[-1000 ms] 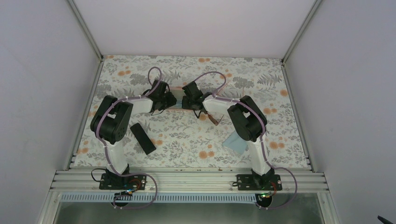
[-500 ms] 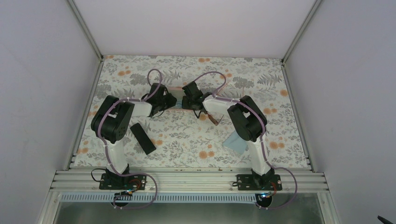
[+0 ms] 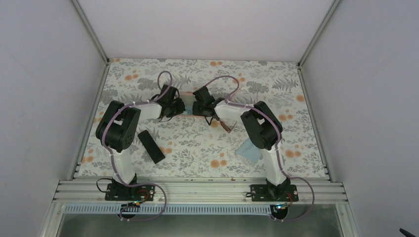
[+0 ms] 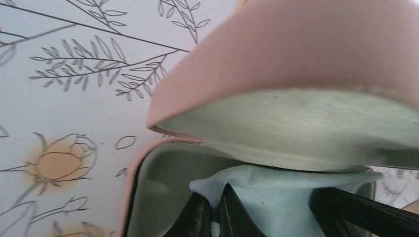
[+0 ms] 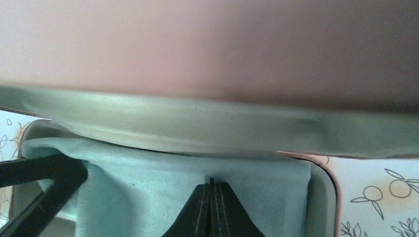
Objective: Organize the sunglasses
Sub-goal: Place the glasses cleaning cloth in the sunglasses case.
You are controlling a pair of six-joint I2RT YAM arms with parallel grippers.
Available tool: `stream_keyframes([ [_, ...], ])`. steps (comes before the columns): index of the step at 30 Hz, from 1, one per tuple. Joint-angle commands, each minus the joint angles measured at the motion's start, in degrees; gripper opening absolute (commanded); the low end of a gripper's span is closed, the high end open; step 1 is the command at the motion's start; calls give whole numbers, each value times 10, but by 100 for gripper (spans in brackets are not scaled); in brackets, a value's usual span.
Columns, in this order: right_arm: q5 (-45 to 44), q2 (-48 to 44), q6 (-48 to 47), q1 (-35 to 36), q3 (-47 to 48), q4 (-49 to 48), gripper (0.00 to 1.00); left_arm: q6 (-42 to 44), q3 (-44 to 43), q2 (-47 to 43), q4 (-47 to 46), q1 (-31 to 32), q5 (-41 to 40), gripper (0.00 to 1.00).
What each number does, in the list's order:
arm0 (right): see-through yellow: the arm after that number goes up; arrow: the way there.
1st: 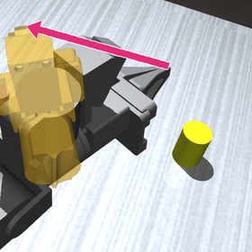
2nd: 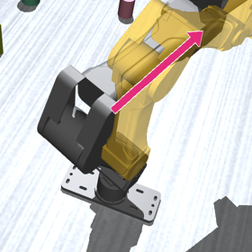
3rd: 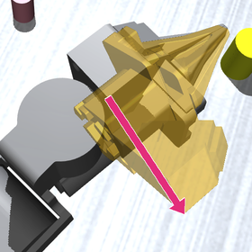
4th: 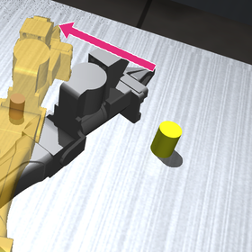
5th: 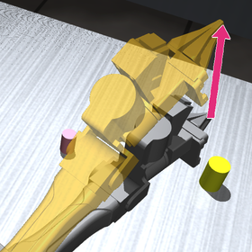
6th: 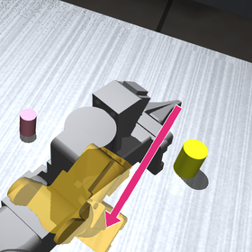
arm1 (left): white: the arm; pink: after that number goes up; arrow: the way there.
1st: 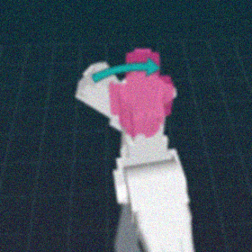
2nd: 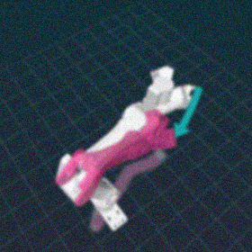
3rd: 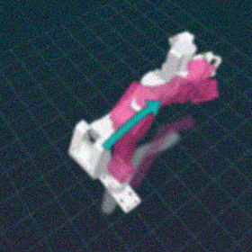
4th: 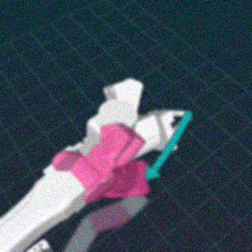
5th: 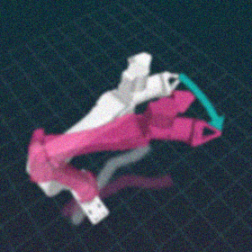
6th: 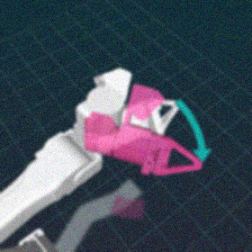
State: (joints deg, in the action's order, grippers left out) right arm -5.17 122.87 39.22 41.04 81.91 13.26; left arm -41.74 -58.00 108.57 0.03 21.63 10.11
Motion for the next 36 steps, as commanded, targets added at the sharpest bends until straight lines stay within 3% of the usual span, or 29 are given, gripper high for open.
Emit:
stream_keyframes([
  [1,3,21,1,-5,-10,20,4,35,-40,-23,107,-2,-51,6],
  [10,3,24,4,-5,-9,20,4,97,-111,-9,210,-2,-111,10],
  [16,4,24,4,-5,-9,21,4,82,-137,-11,278,-2,-155,24],
  [18,5,24,3,-5,-8,21,4,84,-127,-22,264,-2,-142,24],
  [21,7,23,3,-5,-7,20,4,103,-91,-47,193,-2,-60,23],
  [26,8,21,-1,-5,0,21,4,107,-56,-43,105,0,48,12],
  [32,6,15,-10,-6,10,23,4,104,-44,-2,82,4,55,8],
  [36,1,18,-9,-6,12,28,4,92,-54,16,112,4,2,8],
])
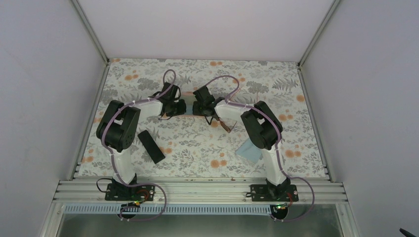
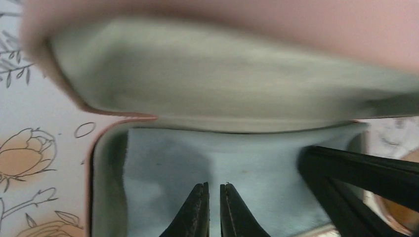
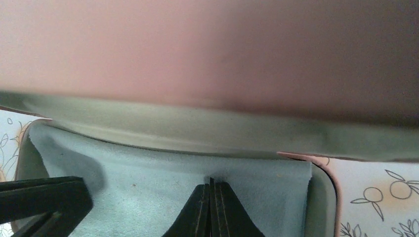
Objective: Organize the sunglasses
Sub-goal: Place the glasses cleaning cloth in the sunglasses case, then pick up the sunglasses from the center of the board.
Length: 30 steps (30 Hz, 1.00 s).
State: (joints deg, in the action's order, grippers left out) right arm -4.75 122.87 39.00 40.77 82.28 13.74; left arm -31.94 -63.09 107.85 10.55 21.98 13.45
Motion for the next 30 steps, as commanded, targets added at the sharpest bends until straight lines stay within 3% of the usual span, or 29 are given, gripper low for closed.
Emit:
stream_keyframes([
  [1,-5,20,-6,-3,9,25,4,-10,-9,27,23,0,-54,8],
  [7,-43,27,8,-3,15,53,4,-45,-18,30,92,1,-157,14],
  [14,-107,3,18,-4,26,75,7,-43,-32,16,105,1,-159,23],
  [18,-41,-23,-2,-9,29,48,11,-39,-41,4,97,1,-133,26],
  [24,-7,-134,-16,-10,-16,41,17,-36,-27,-71,86,1,-107,35],
  [30,-77,-288,-1,-30,-150,76,31,-31,42,-190,71,0,-94,52],
])
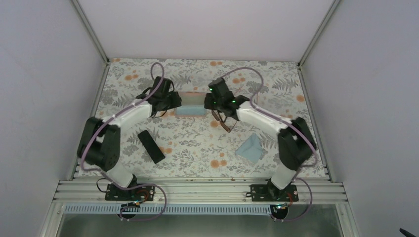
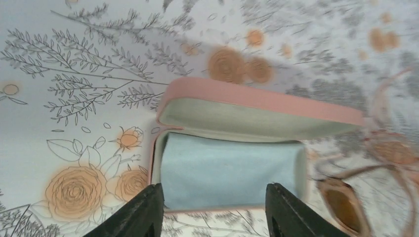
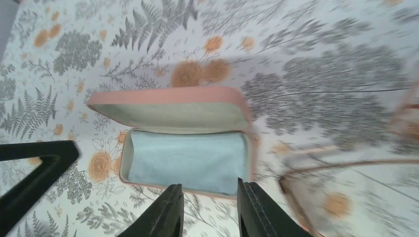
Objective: Organize the sunglasses
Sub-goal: Pick up the sunglasses from the center of the board.
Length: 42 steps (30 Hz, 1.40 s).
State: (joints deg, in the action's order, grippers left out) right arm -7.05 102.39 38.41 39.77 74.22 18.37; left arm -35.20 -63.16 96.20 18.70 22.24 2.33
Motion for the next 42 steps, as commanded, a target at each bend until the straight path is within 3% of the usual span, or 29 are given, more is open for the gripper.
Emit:
stream_keyframes([
  [1,-75,-104,12,-27,-93,43,35,2,60,-97,-16,-3,23,54],
  [7,-117,-194,38,-86,-210,71,49,-7,173,-225,-47,-3,86,63],
  [10,-84,-188,33,-109,-232,45,49,-25,224,-275,-72,-2,137,65],
  [17,-37,-104,18,-124,-216,5,38,-54,273,-312,-106,-2,180,66],
  [27,-48,-37,40,-126,-207,20,26,-86,279,-314,-122,6,187,69],
  [31,-34,-37,42,-126,-215,8,6,-98,275,-300,-123,20,180,69],
  [35,-43,-64,63,-103,-218,-1,4,-113,265,-295,-128,55,155,69],
  [42,-136,-120,180,0,-198,32,4,-201,272,-346,-152,121,72,73],
])
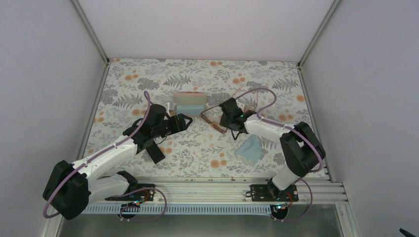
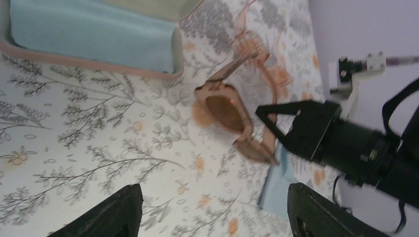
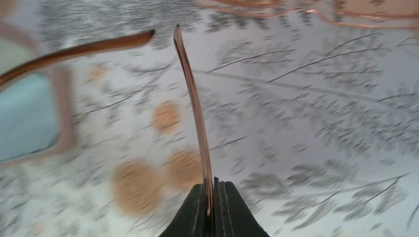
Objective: Organize the sunglasses
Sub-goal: Pick up the sunglasses from the center of the board, then fold the sunglasses.
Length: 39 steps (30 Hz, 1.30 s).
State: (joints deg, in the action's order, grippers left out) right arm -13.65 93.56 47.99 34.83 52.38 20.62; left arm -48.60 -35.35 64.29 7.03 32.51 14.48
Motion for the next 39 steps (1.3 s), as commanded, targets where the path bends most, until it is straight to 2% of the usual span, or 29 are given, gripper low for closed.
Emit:
stream_keyframes([
  [1,-85,-34,98,66,29,17,4,-84,-1,-30,-44,23,-50,73],
  [6,-181,-25,154,151,101,67,4,-155,2,-30,-67,44,-69,72],
  [10,-248,9,162,207,192,120,4,-202,3,-33,-56,56,-98,69],
  [14,-303,67,161,243,267,162,4,-228,4,-47,-48,59,-122,60],
  [19,-343,107,157,265,319,188,4,-239,-9,-74,2,62,-179,40],
  [23,-352,116,151,270,333,190,4,-237,-17,-92,33,66,-229,39],
  [30,-333,105,132,271,326,158,4,-239,-26,-66,41,65,-228,42],
  [39,-318,92,122,272,313,136,4,-232,-44,-47,42,65,-233,29],
])
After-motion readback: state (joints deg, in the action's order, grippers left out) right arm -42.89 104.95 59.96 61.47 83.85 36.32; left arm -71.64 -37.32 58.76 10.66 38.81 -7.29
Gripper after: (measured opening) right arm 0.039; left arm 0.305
